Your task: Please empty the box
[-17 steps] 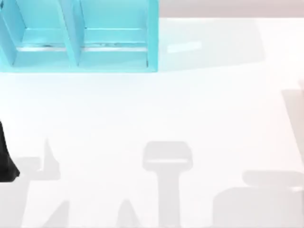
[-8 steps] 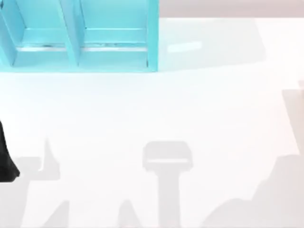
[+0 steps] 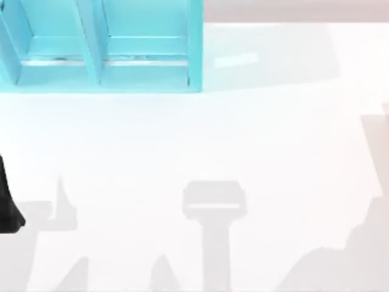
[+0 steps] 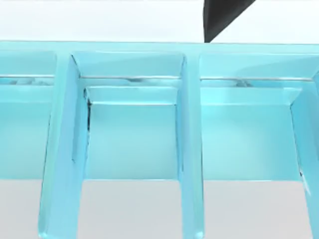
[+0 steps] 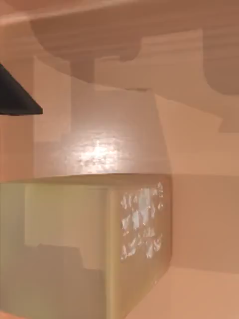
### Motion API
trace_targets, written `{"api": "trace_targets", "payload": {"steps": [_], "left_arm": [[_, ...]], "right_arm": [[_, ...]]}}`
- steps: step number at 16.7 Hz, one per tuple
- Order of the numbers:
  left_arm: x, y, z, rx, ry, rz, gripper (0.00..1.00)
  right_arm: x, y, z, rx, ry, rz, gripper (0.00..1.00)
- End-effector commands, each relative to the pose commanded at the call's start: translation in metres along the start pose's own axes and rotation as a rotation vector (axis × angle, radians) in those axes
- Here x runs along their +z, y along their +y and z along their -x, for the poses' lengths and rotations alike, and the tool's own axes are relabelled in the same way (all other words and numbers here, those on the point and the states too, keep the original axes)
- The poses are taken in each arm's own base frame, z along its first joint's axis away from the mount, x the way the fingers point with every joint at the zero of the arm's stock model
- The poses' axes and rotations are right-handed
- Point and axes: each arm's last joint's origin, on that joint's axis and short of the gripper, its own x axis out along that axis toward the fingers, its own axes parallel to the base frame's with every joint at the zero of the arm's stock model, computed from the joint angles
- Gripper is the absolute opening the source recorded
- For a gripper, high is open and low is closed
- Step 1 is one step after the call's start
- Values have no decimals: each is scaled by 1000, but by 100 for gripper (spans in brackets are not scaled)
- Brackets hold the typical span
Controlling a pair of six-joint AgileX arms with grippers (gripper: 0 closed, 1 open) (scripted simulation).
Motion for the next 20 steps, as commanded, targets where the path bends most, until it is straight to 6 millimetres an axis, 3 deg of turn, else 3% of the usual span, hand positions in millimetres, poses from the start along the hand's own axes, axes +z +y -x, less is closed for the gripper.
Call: {"api": "trace_targets", "payload": {"steps": [6,12,20], "left_arm": [[0,0,0,0,0,0,100],[0,0,0,0,0,0,100],[0,0,0,0,0,0,100]], "right_arm": [[-1,0,-63,-3,-6,0,100],[-3,1,-72,-1,-2,0,100],[-3,1,-72,-1,-2,0,40]]}}
